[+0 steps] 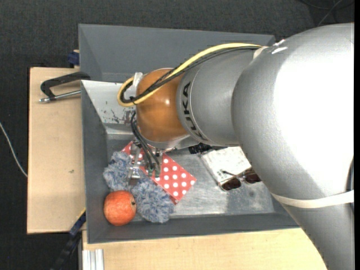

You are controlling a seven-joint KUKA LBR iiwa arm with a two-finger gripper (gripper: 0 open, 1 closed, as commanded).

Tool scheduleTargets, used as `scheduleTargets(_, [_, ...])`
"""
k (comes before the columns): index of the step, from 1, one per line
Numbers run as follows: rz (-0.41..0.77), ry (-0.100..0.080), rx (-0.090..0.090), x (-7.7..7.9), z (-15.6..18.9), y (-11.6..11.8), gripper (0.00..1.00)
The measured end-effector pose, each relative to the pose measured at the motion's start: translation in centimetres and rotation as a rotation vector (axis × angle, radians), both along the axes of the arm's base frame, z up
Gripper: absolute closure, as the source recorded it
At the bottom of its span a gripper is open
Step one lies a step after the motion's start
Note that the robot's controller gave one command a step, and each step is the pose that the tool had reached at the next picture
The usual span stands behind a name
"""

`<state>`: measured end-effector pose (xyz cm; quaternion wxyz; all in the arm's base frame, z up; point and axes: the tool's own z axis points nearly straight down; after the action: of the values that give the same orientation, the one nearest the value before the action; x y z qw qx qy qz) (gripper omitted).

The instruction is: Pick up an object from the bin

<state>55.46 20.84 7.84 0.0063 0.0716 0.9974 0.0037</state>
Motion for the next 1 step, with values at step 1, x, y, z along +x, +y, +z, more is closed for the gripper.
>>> scheduleTargets(1, [-0.002, 0.007, -0.002, -0.03, 0.54, 0.08, 0.00])
